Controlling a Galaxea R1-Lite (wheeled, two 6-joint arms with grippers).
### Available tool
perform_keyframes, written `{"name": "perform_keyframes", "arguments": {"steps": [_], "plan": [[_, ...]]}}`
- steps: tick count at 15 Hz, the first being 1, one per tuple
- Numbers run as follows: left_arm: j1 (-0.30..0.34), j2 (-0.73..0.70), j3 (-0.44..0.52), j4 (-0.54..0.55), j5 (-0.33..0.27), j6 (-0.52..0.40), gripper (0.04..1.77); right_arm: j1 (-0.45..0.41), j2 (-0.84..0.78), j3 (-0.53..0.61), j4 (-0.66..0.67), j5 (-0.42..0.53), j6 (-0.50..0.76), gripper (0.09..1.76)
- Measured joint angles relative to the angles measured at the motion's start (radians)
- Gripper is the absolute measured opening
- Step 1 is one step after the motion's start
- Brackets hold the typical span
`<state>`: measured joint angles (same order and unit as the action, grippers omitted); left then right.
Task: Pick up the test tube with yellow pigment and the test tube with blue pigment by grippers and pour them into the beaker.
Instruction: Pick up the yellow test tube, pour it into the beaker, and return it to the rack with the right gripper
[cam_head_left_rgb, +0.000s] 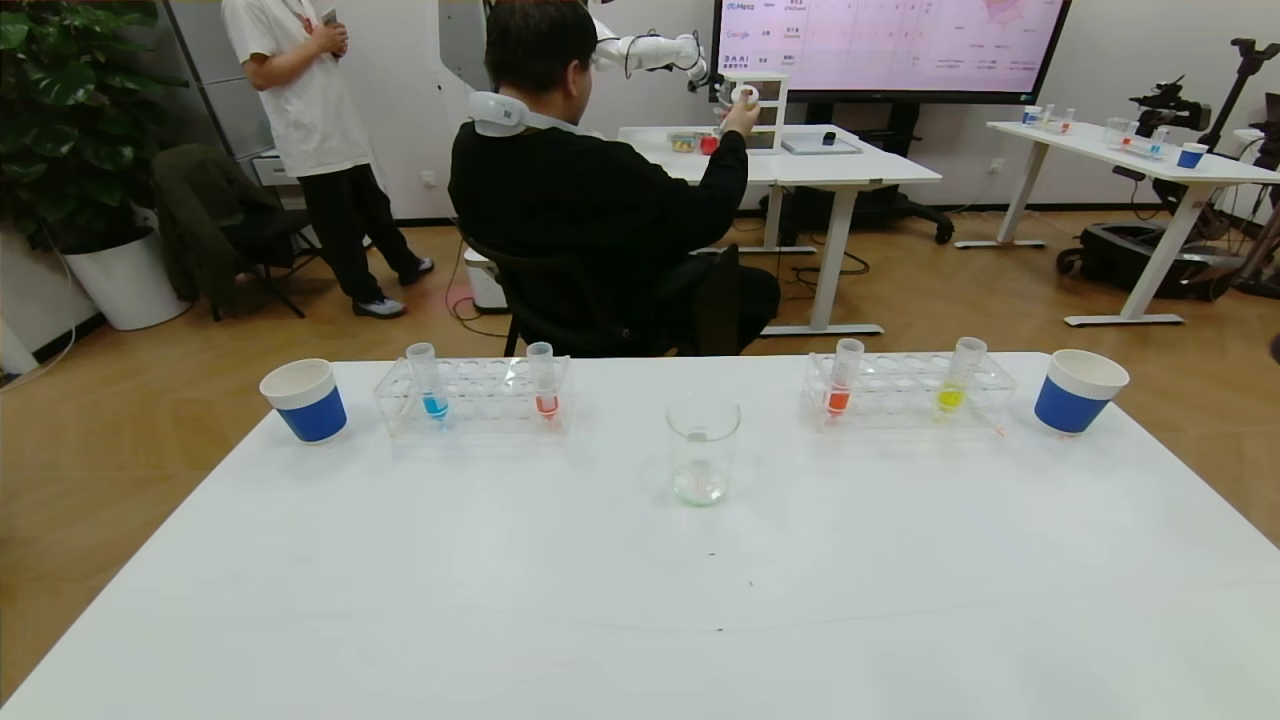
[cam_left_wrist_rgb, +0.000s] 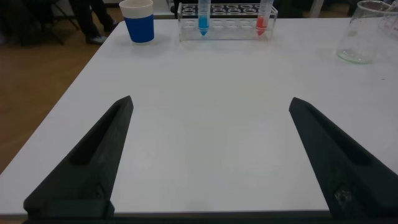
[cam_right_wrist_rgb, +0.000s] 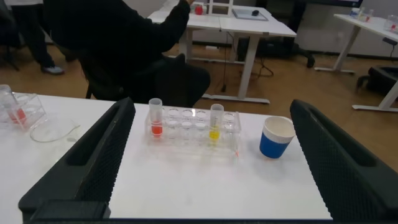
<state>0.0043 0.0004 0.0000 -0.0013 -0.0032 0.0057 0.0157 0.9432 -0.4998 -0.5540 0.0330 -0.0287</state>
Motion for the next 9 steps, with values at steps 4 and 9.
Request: {"name": "perform_keyframes", "arguments": {"steps": [4, 9], "plan": [[0.0, 0.0, 0.0, 0.0, 0.0, 0.0, 1.75, -0.005, 0.314, -0.037, -0.296, 0.009, 0.003, 1.74], [0.0, 0.0, 0.0, 0.0, 0.0, 0.0, 1.75, -0.013, 0.661, -0.083, -0.521, 0.017, 0.006, 1.74]]}}
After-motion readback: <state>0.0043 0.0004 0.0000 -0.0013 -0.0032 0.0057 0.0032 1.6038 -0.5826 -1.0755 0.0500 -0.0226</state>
